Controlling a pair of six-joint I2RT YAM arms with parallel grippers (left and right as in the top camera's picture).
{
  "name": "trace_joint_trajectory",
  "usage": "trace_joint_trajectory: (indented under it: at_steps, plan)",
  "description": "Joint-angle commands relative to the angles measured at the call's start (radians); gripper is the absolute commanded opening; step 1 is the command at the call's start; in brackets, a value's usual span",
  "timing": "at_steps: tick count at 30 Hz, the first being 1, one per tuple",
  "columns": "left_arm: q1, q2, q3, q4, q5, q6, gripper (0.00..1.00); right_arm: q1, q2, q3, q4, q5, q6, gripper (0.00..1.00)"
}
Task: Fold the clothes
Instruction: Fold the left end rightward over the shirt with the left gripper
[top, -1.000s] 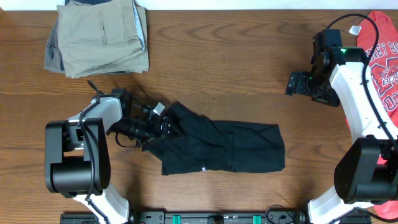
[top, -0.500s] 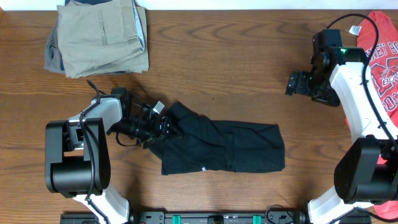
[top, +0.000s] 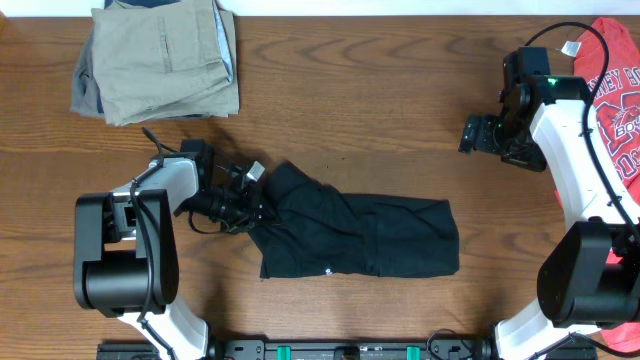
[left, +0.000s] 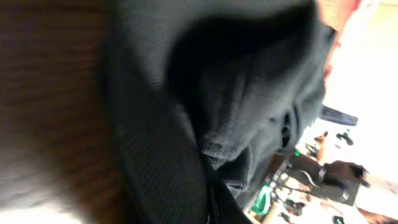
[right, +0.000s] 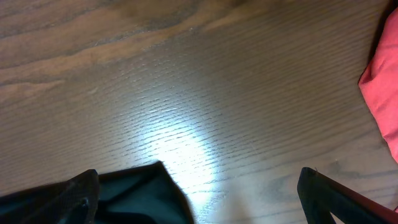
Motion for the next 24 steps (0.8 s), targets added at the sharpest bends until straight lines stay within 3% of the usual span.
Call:
trace_joint_trajectory:
  at_steps: [1, 9, 16, 24]
  plan:
    - [-0.001, 0.017, -0.003, 0.008, -0.167, -0.105, 0.06, -0.002, -0.018, 0.010, 0.000, 0.001, -0.015, 0.99]
    - [0.075, 0.016, 0.067, -0.058, -0.466, -0.320, 0.06, -0.002, -0.018, 0.010, 0.000, 0.001, -0.015, 0.99]
    - [0.143, 0.001, 0.251, -0.254, -0.591, -0.322, 0.06, -0.002, -0.018, 0.010, 0.000, 0.001, -0.015, 0.99]
    - [0.119, -0.153, 0.381, -0.391, -0.596, -0.346, 0.06, -0.002, -0.018, 0.010, 0.000, 0.001, -0.015, 0.99]
